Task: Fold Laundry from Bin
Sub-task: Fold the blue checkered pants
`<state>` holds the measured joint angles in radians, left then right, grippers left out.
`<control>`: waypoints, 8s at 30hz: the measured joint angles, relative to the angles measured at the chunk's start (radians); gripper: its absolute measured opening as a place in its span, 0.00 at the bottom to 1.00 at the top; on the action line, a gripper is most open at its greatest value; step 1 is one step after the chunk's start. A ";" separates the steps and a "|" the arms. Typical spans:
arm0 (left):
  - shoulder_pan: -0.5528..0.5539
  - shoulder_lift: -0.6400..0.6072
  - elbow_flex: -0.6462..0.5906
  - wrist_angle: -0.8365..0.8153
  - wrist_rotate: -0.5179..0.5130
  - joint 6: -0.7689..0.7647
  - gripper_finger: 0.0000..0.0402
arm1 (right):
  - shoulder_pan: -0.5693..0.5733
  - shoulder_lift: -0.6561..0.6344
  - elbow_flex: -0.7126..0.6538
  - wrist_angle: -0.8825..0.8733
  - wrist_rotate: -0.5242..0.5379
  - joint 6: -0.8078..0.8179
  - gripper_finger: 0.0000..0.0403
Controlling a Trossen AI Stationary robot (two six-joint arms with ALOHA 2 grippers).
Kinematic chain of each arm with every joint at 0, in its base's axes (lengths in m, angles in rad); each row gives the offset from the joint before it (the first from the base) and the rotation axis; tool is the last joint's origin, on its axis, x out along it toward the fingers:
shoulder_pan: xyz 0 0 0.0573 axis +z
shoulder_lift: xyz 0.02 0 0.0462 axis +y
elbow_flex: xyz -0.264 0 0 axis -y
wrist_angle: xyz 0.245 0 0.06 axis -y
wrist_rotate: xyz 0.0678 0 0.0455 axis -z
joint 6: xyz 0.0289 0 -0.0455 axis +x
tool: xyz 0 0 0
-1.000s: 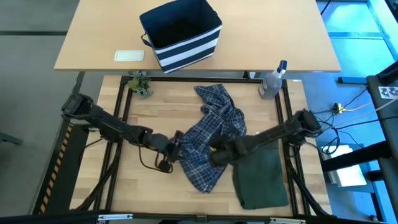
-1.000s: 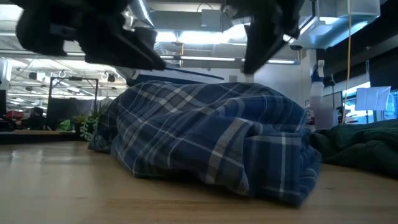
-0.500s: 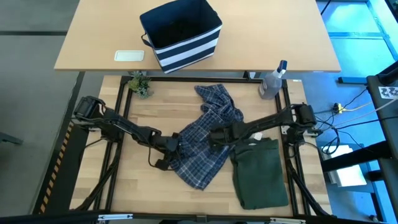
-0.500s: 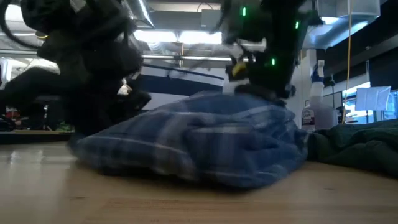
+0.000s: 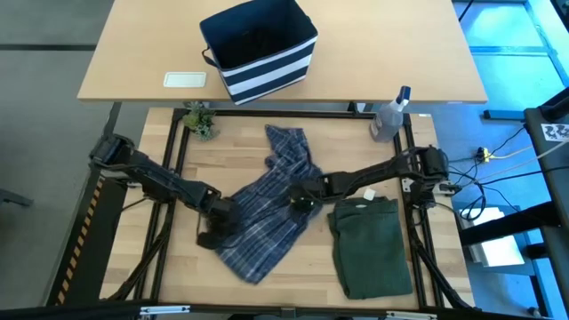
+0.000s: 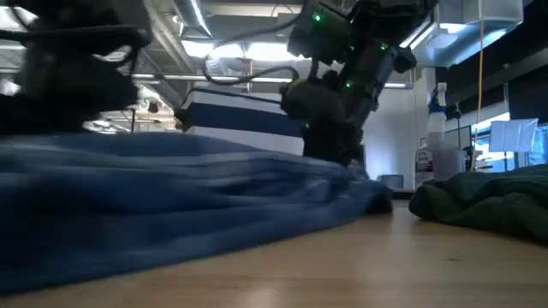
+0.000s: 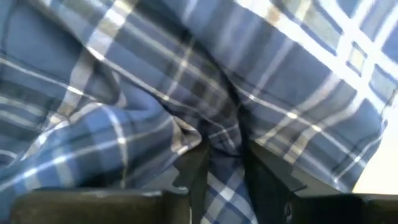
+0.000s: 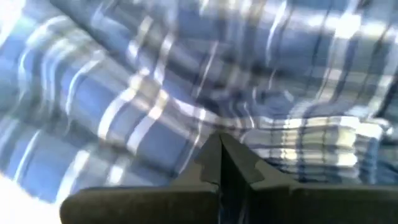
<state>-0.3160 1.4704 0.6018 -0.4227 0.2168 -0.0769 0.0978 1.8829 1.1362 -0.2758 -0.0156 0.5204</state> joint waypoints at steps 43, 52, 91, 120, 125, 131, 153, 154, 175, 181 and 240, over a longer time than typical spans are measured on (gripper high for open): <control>0.066 0.010 0.001 0.215 -0.049 -0.015 0.05 | -0.459 -0.024 0.107 0.008 -0.021 -0.578 0.26; 0.019 0.036 0.008 0.037 0.049 -0.103 0.05 | -0.486 0.098 0.105 -0.049 0.058 -0.563 0.25; -0.028 0.031 0.004 -0.014 0.036 -0.228 0.04 | -0.370 -0.205 0.105 -0.309 0.123 -0.676 0.06; -0.083 0.029 0.007 -0.103 0.058 -0.358 0.03 | -0.508 0.013 0.058 -0.730 0.253 -0.619 0.06; -0.086 0.019 0.015 -0.135 0.047 -0.367 0.01 | -0.461 -0.069 0.059 -0.682 0.250 -0.628 0.06; -0.085 -0.058 0.136 -0.261 -0.203 -0.335 0.00 | -0.424 -0.210 0.060 -0.474 0.169 -0.672 0.06; -0.126 0.063 0.225 0.131 -0.300 -0.339 0.00 | -0.350 0.030 0.196 -0.012 -0.109 -0.790 0.46; -0.126 0.086 0.225 0.132 -0.283 -0.355 0.00 | -0.344 0.051 0.216 -0.013 -0.109 -0.790 0.47; -0.158 0.248 0.230 0.133 -0.016 -0.445 0.00 | -0.356 0.283 0.379 -0.157 -0.109 -0.803 0.24; -0.158 0.249 0.229 0.132 -0.018 -0.441 0.00 | -0.366 0.249 0.378 -0.245 -0.056 -0.803 0.04; -0.135 0.240 0.234 -0.150 -0.452 -0.479 0.00 | -0.185 -0.179 0.012 -0.530 0.154 -0.571 0.34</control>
<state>-0.4515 1.7100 0.8360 -0.5728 -0.2355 -0.5562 -0.0873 1.7036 1.1481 -0.8059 0.1379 -0.0504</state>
